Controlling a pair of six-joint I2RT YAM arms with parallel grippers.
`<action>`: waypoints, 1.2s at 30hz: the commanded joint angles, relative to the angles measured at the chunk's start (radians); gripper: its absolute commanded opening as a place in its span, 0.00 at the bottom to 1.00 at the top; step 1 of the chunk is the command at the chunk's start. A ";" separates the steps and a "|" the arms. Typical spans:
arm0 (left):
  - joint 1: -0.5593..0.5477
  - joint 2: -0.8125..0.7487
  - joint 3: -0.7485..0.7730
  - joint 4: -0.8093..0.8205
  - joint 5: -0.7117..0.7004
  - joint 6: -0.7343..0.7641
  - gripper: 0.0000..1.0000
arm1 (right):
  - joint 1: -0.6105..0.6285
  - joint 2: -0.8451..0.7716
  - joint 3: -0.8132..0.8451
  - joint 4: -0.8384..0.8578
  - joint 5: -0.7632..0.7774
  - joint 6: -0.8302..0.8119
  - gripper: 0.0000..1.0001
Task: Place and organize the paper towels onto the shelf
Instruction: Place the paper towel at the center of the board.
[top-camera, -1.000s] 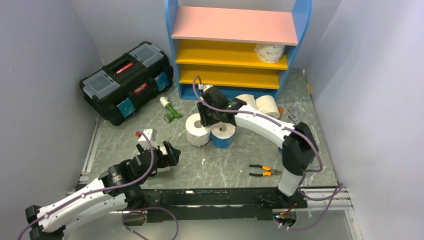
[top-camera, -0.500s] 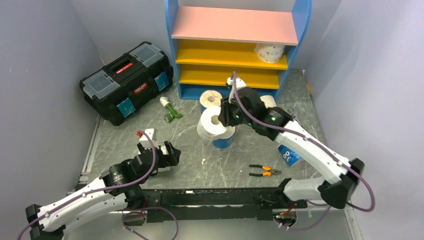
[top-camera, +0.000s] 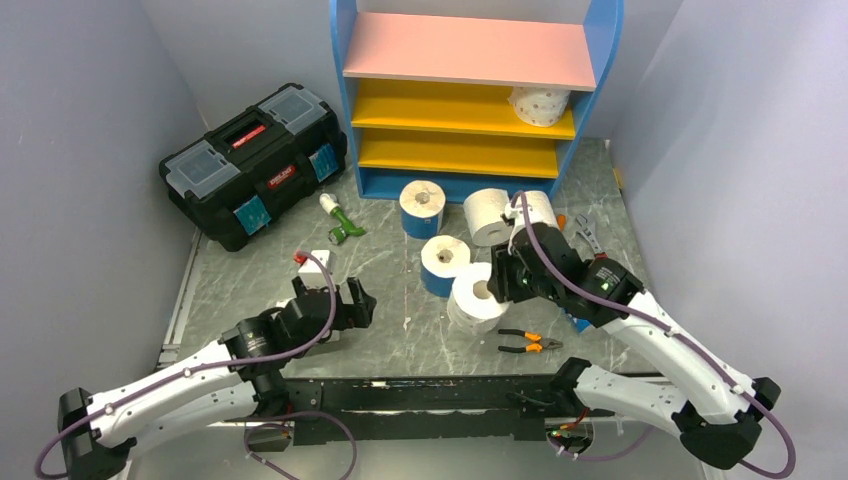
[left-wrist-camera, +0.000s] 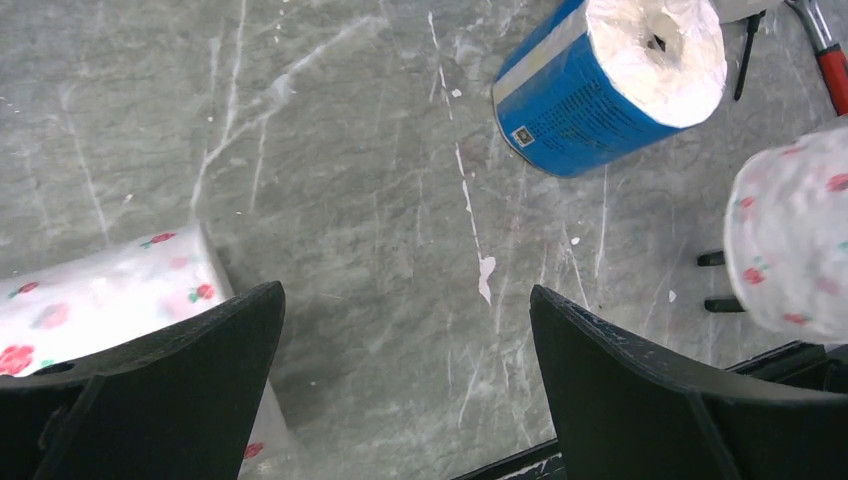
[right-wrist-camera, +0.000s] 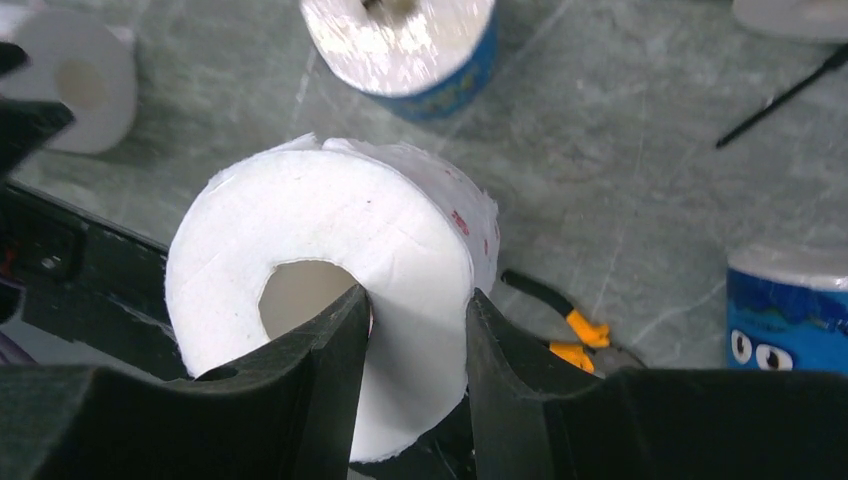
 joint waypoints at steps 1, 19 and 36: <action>-0.003 0.059 0.050 0.105 0.063 0.014 0.99 | 0.001 -0.023 -0.091 0.001 0.005 0.069 0.41; -0.003 0.153 0.067 0.165 0.117 0.028 0.99 | 0.000 -0.005 -0.322 0.237 0.151 0.321 0.44; -0.003 0.137 0.050 0.156 0.095 0.034 0.99 | 0.218 0.019 -0.167 0.122 0.150 0.150 0.71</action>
